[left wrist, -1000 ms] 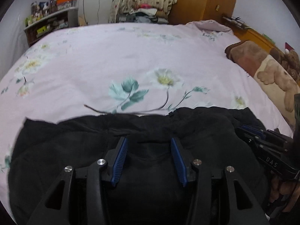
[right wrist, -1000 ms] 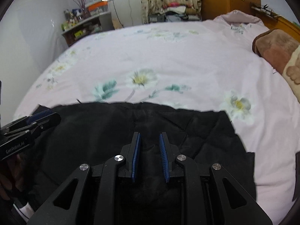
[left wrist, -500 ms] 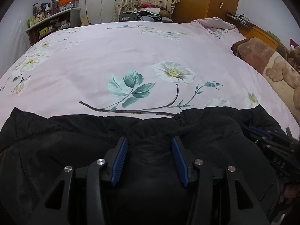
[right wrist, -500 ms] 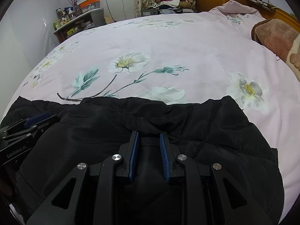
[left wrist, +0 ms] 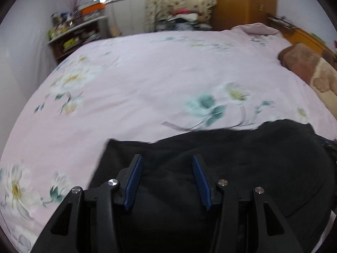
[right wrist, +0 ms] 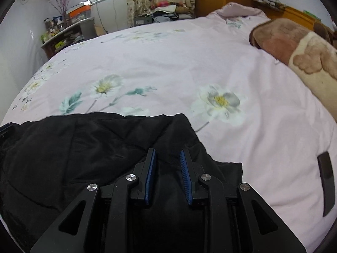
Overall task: Fold large clothes
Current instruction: 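Open both tools and hold them above the folded jacket, then move both tools to the folded edge of the black jacket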
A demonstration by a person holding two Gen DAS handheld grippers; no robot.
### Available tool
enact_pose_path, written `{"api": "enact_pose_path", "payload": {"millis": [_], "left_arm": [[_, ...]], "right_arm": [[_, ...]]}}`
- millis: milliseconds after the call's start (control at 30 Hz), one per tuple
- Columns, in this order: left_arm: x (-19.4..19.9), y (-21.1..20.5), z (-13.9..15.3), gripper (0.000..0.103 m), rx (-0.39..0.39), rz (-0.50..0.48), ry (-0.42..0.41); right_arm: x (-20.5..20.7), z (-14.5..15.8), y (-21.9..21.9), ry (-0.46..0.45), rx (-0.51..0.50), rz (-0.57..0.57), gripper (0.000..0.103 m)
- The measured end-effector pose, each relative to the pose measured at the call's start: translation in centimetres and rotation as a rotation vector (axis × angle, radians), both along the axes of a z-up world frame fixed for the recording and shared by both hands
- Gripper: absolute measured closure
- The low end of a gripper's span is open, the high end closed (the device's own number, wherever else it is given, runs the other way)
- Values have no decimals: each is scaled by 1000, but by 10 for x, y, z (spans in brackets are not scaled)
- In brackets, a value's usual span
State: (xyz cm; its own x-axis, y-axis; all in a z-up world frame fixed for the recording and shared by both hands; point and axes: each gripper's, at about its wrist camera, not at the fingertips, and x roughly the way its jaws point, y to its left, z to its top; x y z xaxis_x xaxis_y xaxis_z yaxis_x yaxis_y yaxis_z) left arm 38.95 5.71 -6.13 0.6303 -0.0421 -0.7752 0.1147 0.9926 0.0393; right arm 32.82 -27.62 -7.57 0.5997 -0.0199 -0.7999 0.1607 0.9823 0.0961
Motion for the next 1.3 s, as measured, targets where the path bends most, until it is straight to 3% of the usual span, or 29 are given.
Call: {"api": "enact_pose_path", "payload": {"millis": [167,400,767,833,933,1067,1133,1233,1300], "left_arm": [[2,21,-25,51,-75,47,-12],[7,20,-43,50,-103,68,-42],[10,17,-43,50,-81,78,-30],[12,14,-35,51,-49,77,-5],[7,17,-17,51,-74,91,15],[-26,29,20,51,-119,81,-48],[-53,38,33,51,-134,71,-88],[-90,55,34,51,-139,83,-93],[-103,63,20,51,-140,99,-53]], "right_arm": [[5,-16,2,-7,-6,1,79],[7,-32,-3,-25,10,-14,79],[10,-35,-2,-10,-6,-13,79],[13,-31,-1,15,-19,-8,79],[14,-14,1,51,-30,-2,77],[-11,29,1,-17,-20,13,65],[-32,48,1,-61,-4,27,64],[-69,65,0,-95,12,38,64],[-87,58,-2,-71,27,35,64]]}}
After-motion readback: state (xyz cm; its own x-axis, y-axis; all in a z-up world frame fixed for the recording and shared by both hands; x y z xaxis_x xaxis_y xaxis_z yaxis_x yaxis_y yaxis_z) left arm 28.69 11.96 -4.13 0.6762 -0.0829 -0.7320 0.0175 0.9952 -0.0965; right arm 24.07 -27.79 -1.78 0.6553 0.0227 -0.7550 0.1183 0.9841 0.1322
